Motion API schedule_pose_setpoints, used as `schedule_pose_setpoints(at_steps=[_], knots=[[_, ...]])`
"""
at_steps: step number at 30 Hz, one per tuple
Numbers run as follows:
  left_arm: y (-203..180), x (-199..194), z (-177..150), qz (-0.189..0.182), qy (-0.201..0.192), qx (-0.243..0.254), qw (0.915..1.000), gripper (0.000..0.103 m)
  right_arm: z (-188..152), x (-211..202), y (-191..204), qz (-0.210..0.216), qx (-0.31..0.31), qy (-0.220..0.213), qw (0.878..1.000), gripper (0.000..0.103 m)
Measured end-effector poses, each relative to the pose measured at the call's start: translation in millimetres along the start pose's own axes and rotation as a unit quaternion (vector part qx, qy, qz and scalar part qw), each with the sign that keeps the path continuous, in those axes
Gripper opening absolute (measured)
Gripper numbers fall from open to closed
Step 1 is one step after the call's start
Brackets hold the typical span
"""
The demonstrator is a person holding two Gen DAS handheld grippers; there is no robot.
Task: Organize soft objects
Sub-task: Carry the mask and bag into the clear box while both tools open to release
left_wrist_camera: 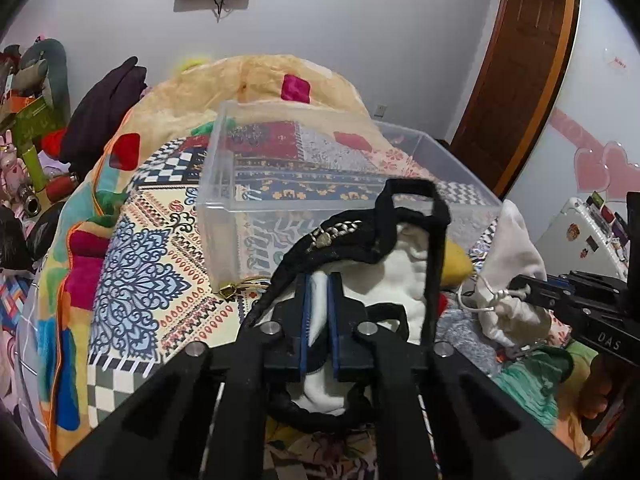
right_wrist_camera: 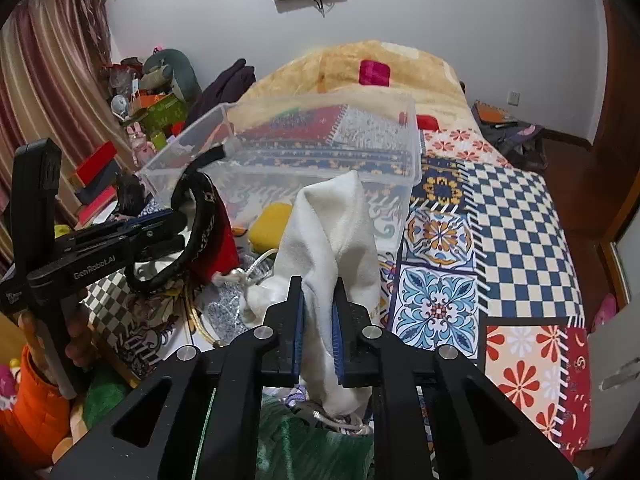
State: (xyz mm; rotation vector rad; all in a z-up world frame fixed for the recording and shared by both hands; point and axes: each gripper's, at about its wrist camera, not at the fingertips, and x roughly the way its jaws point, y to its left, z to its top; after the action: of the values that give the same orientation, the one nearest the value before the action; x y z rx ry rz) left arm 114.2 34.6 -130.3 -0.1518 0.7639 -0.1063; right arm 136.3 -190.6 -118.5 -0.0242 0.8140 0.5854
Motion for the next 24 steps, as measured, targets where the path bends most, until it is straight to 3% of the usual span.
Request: schedule_pose_setpoints(at_steps=[14, 24], knots=[[-7.3, -73.4, 11.2, 0.003, -0.082, 0.01, 0.9966, 0.003, 18.9, -39.5, 9.0, 0.0, -0.012, -0.065, 0.998, 0.01], [-11.0, -88.5, 46.5, 0.01, -0.125, 0.023, 0.9919, 0.003, 45.7, -45.7, 12.4, -0.02, -0.03, -0.097, 0.995, 0.01]])
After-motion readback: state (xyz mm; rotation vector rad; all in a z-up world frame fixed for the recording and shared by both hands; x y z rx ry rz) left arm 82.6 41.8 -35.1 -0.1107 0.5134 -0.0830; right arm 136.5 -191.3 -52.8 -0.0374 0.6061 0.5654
